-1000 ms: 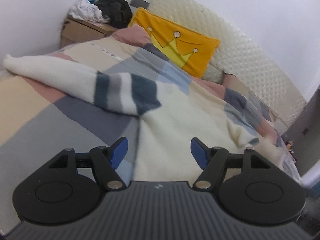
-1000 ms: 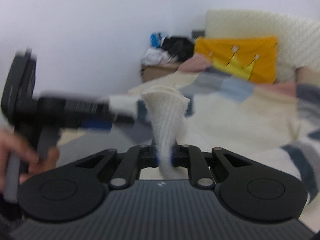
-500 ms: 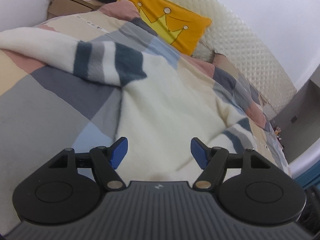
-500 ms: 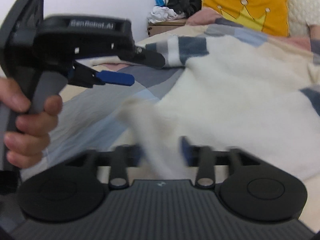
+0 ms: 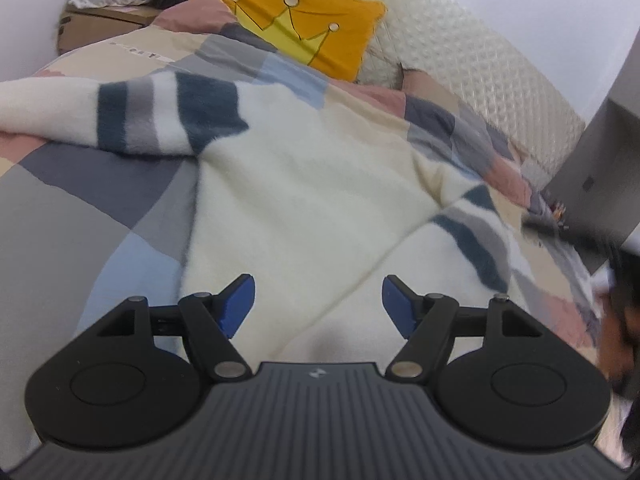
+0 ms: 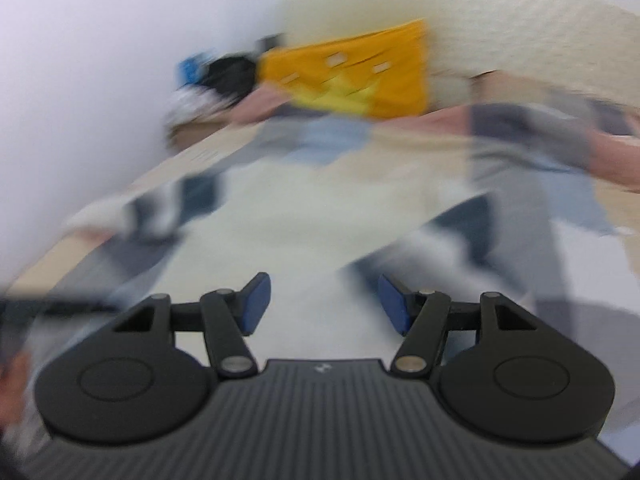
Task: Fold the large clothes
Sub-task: 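Carry the sleeve cuff with the right gripper over the sweater body, then lay the sleeve on the sweater body and open the right gripper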
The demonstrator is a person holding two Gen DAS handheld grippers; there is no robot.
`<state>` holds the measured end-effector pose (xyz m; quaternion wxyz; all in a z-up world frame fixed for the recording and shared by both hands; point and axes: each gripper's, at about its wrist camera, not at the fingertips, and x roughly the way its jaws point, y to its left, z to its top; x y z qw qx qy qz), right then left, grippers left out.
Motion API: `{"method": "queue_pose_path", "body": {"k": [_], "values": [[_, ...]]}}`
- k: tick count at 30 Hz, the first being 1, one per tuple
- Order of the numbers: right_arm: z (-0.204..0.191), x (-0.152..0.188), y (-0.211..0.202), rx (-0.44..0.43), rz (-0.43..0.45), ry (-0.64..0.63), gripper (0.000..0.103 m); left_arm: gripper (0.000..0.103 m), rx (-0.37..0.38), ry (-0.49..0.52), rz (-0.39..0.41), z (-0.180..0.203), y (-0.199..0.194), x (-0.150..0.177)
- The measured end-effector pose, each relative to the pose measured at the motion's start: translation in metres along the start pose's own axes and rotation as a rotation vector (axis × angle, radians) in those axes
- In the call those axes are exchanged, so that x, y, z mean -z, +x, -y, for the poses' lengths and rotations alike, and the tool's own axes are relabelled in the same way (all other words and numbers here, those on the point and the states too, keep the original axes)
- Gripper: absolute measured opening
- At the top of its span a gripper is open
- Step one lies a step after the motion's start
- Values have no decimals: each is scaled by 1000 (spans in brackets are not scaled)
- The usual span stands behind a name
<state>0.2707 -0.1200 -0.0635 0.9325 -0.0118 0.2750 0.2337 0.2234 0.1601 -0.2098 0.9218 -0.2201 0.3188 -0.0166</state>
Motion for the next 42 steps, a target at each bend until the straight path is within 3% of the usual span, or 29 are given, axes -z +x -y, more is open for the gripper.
{"method": "queue_pose_path", "body": {"k": [3, 6, 9, 11, 12, 14, 16, 20, 21, 22, 25, 30, 37, 42], "values": [[47, -24, 38, 131, 24, 72, 62, 75, -11, 10, -6, 5, 9, 3], [88, -37, 80, 199, -6, 187, 62, 75, -11, 17, -9, 6, 15, 4], [113, -43, 120, 185, -39, 280, 63, 75, -5, 21, -13, 6, 21, 5], [126, -44, 140, 126, -51, 343, 59, 75, -2, 22, -15, 5, 27, 6], [128, -44, 148, 134, -63, 343, 59, 75, 0, 24, -17, 5, 29, 6], [132, -44, 161, 197, -105, 315, 49, 75, -1, 22, -26, 4, 35, 7], [140, -42, 175, 206, -168, 344, 49, 75, 3, 16, -36, 3, 40, 8], [153, -36, 183, 154, -210, 393, 46, 75, 9, 14, -43, 2, 46, 8], [154, -35, 181, 132, -205, 403, 39, 75, 11, 13, -44, 2, 47, 9], [155, -36, 180, 109, -204, 400, 26, 75, 16, 12, -43, 2, 47, 9], [148, -48, 174, 157, -169, 308, 16, 75, 23, 17, -33, 3, 45, 9], [172, -64, 159, 281, -88, 293, 15, 75, 15, 19, -25, 6, 46, 9], [204, -43, 190, 337, -126, 289, 15, 75, -50, 73, -91, 9, 65, 17], [221, -21, 201, 332, -90, 343, 15, 75, -54, 65, -90, 5, 68, 15]]}}
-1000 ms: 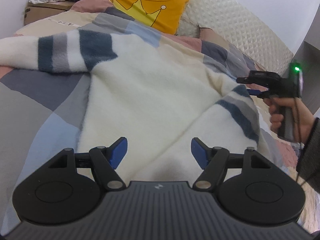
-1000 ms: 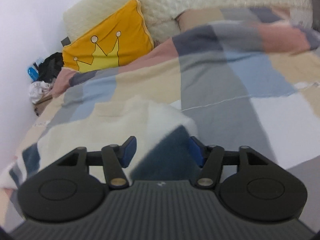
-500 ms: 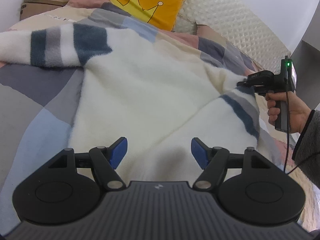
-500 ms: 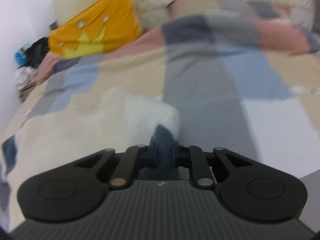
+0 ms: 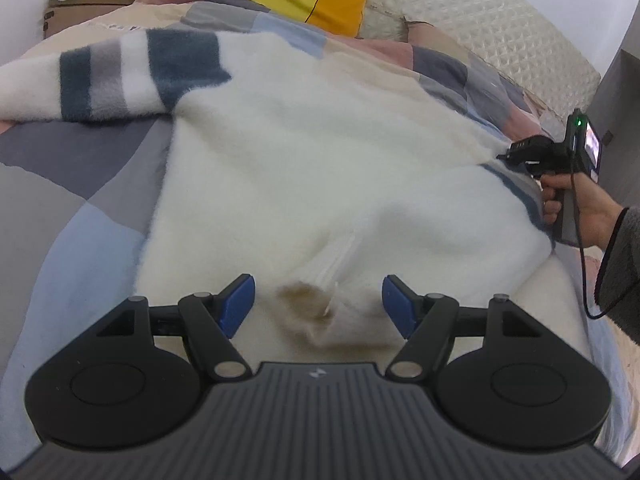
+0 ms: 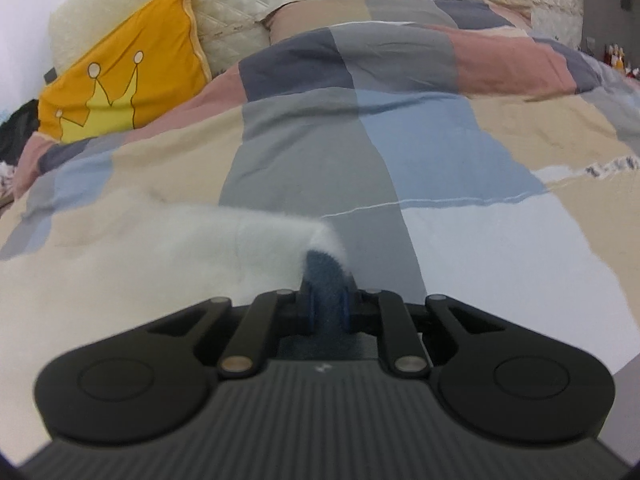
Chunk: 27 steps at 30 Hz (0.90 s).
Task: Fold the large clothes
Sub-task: 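Lay the sleeve on the sweater body and open the right gripper, then grasp the other striped sleeve cuff with the left gripper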
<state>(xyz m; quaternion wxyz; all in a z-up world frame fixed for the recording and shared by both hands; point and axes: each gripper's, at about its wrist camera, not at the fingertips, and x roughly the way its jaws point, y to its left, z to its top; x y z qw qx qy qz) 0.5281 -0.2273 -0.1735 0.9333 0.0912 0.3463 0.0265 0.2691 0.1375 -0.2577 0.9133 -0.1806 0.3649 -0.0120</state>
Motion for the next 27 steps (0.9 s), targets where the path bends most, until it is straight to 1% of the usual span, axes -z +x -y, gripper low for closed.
{"method": "queue_pose_path", "body": {"k": [3, 5, 7, 8, 9, 10, 11, 12, 13, 14, 18, 21, 23, 27], "values": [[1, 2, 1, -8, -6, 5, 16, 75, -1, -6, -7, -2, 4, 0], [4, 1, -4, -25, -5, 35, 19, 75, -2, -6, -6, -2, 6, 0], [6, -3, -9, -36, -26, 71, 20, 75, -1, -5, -7, -1, 6, 0], [5, -4, -12, -37, -32, 79, 23, 75, -1, 0, -6, 0, 7, 1], [3, -6, -17, -27, -35, 80, 25, 75, -2, 0, -4, 0, 7, 1], [2, -8, -22, -10, -34, 78, 31, 75, -2, -6, -4, -1, 7, 0], [0, -10, -28, 0, -31, 80, 41, 75, -1, -12, -3, 0, 6, 0], [-1, -12, -35, 2, -29, 83, 47, 75, -2, -17, -1, 0, 5, -1], [-1, -13, -40, 2, -27, 85, 60, 75, -5, -18, 3, 0, 3, -1], [-2, -14, -47, 5, -25, 87, 68, 75, -7, -14, 9, 0, 0, -1], [-12, -12, -82, -12, -7, 52, 67, 74, 5, -10, 36, 2, -11, -3], [-30, -3, -112, -46, 14, 13, 67, 74, 13, 6, 56, 6, -21, -3], [-48, 10, -132, -72, 23, -24, 67, 74, 12, 19, 73, 10, -28, -2], [-86, 41, -169, -92, 41, -120, 67, 73, 13, 31, 106, 13, -42, -3]]}}
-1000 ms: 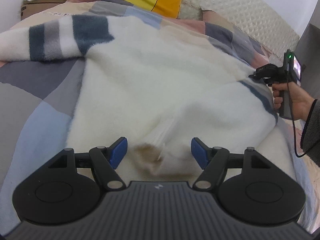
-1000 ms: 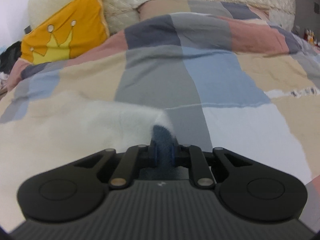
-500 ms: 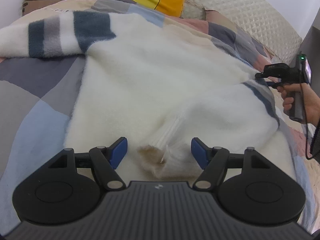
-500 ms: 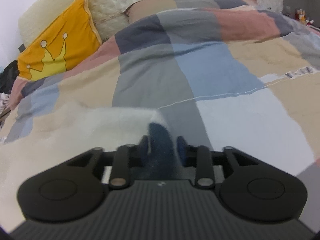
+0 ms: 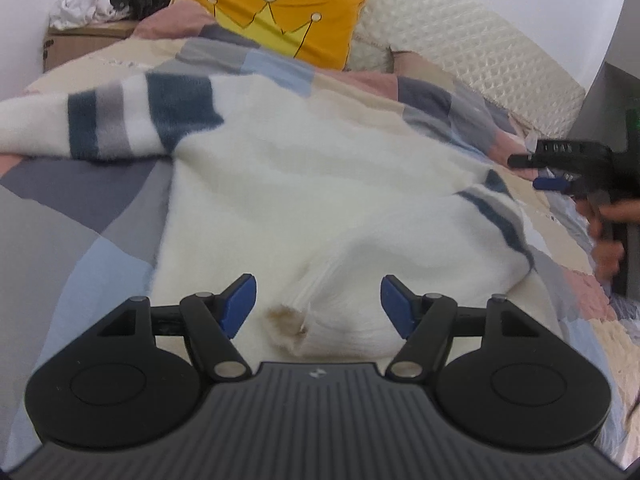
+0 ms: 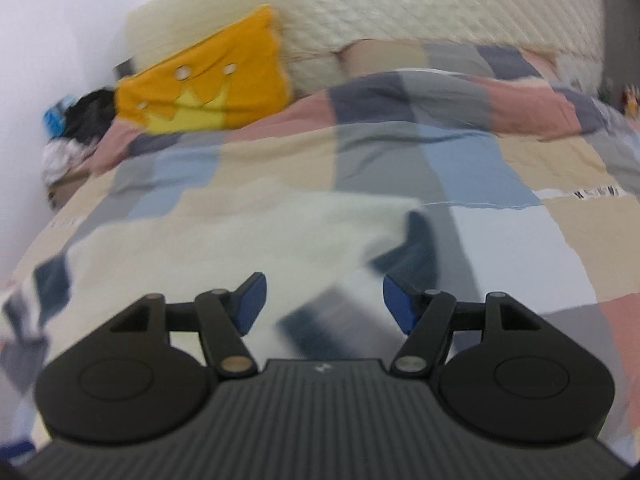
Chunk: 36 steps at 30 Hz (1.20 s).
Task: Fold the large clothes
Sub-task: 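Grasp the other striped sleeve cuff with the left gripper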
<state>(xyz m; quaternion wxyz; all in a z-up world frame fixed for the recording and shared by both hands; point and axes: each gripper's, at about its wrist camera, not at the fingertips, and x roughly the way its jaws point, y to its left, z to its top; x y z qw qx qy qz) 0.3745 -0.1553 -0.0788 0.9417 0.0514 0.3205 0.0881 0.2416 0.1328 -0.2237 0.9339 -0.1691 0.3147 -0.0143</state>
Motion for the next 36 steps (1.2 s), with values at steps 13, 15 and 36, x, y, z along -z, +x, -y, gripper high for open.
{"method": "queue_pose_path", "body": {"k": [13, 15, 36], "values": [[-89, 105, -59, -134, -41, 29, 67, 67, -9, 28, -8, 2, -9, 5], [-96, 121, -48, -136, -77, -17, 60, 67, -16, 16, -10, -2, -7, 7], [-96, 137, -23, -107, -107, -75, 54, 70, -320, -350, 118, -113, -17, -33]]}}
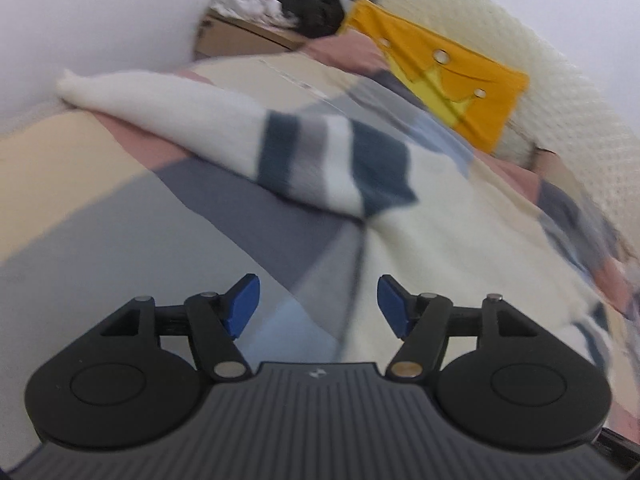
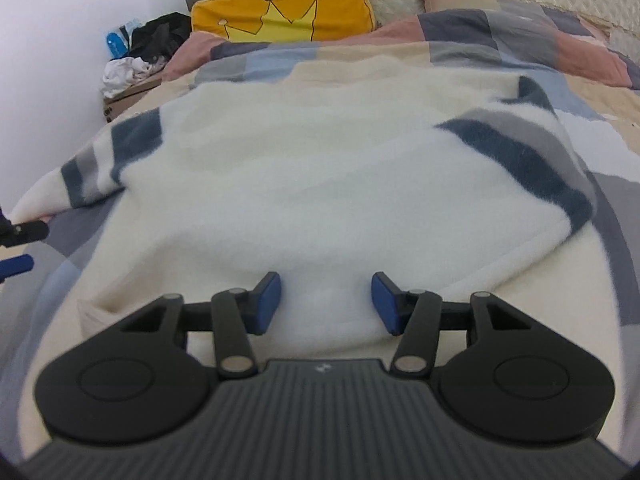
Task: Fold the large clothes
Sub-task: 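Grasp the other striped sleeve cuff with the left gripper, then lift the sleeve with the left gripper and pull it across the body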
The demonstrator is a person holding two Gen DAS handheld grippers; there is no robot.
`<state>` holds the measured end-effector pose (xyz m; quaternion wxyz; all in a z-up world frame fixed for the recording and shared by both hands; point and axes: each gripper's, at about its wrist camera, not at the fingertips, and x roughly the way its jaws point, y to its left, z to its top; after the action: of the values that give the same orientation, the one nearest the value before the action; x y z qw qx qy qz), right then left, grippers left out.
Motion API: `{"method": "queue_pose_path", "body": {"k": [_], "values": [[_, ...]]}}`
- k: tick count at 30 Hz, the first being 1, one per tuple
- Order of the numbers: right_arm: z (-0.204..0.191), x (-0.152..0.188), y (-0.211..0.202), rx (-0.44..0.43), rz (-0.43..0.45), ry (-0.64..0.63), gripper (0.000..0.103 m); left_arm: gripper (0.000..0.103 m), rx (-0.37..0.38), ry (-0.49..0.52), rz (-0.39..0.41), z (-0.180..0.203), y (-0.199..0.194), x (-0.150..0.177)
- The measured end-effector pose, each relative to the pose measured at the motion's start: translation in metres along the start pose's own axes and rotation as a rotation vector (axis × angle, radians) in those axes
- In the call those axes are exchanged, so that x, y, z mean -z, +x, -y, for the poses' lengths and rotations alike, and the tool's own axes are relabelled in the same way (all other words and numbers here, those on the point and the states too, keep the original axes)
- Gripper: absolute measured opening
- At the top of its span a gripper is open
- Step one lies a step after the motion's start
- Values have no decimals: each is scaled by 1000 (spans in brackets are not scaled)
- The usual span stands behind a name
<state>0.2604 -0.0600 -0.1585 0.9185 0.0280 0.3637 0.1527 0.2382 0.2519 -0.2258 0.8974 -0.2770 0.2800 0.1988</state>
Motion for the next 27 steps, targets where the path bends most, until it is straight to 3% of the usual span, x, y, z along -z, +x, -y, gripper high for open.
{"method": "queue_pose_path", "body": {"k": [14, 24, 27], "values": [[1, -5, -2, -71, 6, 10, 54, 72, -109, -172, 143, -64, 11, -82], [-7, -2, 6, -31, 2, -9, 55, 72, -140, -323, 139, -158, 45, -106], [-11, -1, 7, -12, 11, -20, 55, 72, -121, -415, 144, -188, 60, -107]]}}
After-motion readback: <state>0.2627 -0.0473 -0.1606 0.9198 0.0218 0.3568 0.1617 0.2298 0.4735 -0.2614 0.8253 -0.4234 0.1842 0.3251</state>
